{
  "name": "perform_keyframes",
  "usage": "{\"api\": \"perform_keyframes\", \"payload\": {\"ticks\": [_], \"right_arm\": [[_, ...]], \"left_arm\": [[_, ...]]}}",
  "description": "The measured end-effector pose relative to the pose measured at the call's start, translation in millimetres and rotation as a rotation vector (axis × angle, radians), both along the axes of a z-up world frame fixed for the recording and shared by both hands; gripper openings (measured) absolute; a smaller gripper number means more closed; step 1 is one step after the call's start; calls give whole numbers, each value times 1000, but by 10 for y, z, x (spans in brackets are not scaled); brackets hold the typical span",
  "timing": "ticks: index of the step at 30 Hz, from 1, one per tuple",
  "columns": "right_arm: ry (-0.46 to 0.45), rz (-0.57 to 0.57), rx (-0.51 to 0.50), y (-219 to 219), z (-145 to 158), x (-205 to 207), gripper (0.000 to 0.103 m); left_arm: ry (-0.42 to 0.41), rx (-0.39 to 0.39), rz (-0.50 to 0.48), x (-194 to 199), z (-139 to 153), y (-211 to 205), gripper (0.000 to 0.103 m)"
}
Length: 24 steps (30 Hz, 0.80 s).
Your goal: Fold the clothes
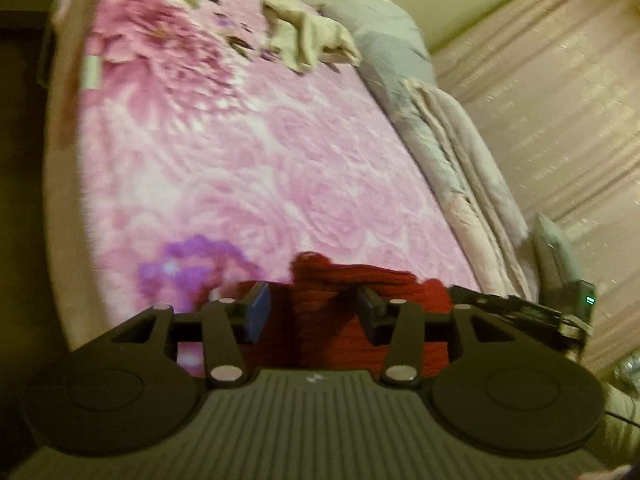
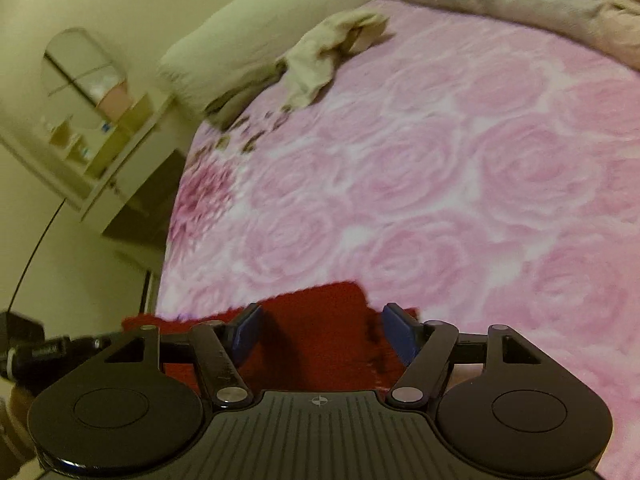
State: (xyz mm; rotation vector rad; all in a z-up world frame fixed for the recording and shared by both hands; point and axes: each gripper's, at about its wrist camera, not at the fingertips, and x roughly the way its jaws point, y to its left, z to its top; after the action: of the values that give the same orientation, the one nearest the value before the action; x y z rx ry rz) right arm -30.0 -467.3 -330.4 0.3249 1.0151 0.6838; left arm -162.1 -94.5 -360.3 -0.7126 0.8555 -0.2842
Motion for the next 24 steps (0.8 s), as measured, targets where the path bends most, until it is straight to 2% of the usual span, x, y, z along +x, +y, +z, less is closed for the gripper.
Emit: {"api": "perform_keyframes", "payload": {"ticks": [1, 2, 6, 8, 11, 12, 13, 14, 15, 17, 21, 22, 24], "right_arm": [[3, 0, 0, 28, -26, -3, 12], [5, 0, 1, 55, -52, -6, 6], [-89, -89, -53, 52, 32, -61, 6], [-97, -125, -103, 75, 16, -45, 6], [-89, -88, -211, 256, -95, -12, 6], [-98, -72, -239, 315, -105, -10, 8], [-103, -67, -256, 344, -86, -5, 30], [-110, -77, -273, 340, -47, -9, 47], [-127, -101, -299, 320, 3, -26, 75], [-178, -116, -326, 226, 152, -112, 76], [-252, -143, -366, -12, 518, -517, 76], [-263, -138, -366, -52, 617, -688, 75], [-272, -111, -356, -54, 766, -1030, 74]], "left_arm": [[-6, 0, -9, 24, -13, -24, 16], [-14, 2, -6, 33, -13, -32, 7], [-21, -17, 103, -31, -16, 80, 6], [25, 10, 127, -18, -93, 68, 6], [104, 83, 125, 65, -215, -61, 11], [106, 117, 123, 95, -196, -112, 14], [112, 145, 123, 125, -155, -150, 14], [120, 161, 124, 139, -118, -166, 18], [126, 180, 128, 135, -61, -173, 22], [132, 234, 145, 95, 87, -182, 30], [77, 399, 181, -246, 496, -260, 29], [66, 414, 183, -363, 596, -287, 29], [46, 383, 149, -626, 767, -400, 25]]}}
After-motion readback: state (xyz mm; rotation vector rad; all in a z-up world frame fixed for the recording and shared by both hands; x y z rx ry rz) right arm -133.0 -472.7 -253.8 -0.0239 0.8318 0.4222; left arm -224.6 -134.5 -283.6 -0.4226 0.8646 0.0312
